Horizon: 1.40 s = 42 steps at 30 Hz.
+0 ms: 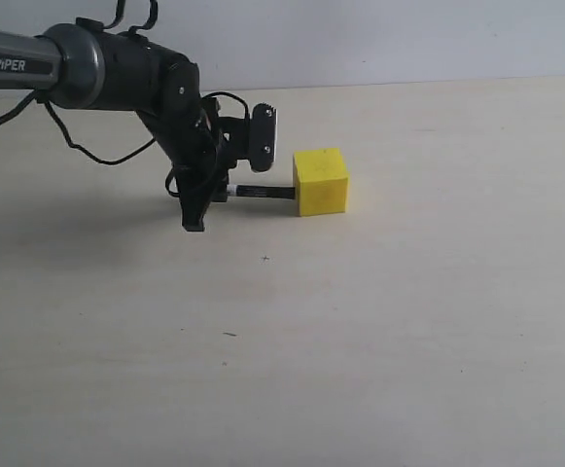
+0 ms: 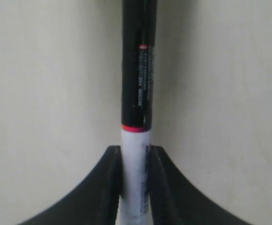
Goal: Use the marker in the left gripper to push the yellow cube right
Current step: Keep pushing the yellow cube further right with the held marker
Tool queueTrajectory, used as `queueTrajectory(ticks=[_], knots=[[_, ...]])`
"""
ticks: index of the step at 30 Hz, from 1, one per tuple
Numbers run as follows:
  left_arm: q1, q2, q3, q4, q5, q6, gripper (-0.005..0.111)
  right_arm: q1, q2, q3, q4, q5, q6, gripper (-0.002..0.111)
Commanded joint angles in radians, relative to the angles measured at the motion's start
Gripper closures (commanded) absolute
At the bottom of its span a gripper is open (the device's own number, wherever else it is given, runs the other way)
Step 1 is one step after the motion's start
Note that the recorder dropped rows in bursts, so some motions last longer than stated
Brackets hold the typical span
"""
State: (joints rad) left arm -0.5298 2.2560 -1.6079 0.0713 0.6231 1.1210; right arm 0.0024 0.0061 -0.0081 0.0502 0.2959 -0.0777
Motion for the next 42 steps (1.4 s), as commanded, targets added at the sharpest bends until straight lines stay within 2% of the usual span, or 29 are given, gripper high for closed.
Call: queueTrajectory(ticks=[1, 4, 7, 13, 17, 28, 33, 37, 42], knots=[[0.022, -0.006, -0.008, 0.05, 0.016, -0.056, 0.107, 0.004, -0.006, 0.003, 0.0, -0.01, 0.0, 0.108], [0.052, -0.006, -0.008, 0.053, 0.025, -0.078, 0.107, 0.004, -0.006, 0.003, 0.0, -0.01, 0.0, 0.108], [0.051, -0.006, -0.008, 0.039, 0.014, -0.082, 0.107, 0.004, -0.006, 0.003, 0.0, -0.01, 0.0, 0.108], [-0.045, 0.001, -0.01, 0.03, -0.104, -0.072, 0.107, 0.004, -0.006, 0.003, 0.0, -0.01, 0.0, 0.108], [-0.098, 0.005, -0.023, 0.043, -0.119, -0.072, 0.107, 0.004, -0.006, 0.003, 0.0, -0.01, 0.0, 0.108], [-0.049, 0.005, -0.023, 0.056, -0.096, -0.085, 0.107, 0.004, -0.006, 0.003, 0.0, -0.01, 0.0, 0.108], [-0.102, 0.025, -0.027, 0.049, -0.177, -0.081, 0.107, 0.004, -0.006, 0.003, 0.0, -0.01, 0.0, 0.108], [-0.157, 0.056, -0.048, 0.049, -0.18, -0.084, 0.107, 0.004, -0.006, 0.003, 0.0, -0.01, 0.0, 0.108], [-0.158, 0.051, -0.055, 0.052, -0.127, -0.091, 0.107, 0.004, -0.006, 0.003, 0.0, -0.01, 0.0, 0.108]])
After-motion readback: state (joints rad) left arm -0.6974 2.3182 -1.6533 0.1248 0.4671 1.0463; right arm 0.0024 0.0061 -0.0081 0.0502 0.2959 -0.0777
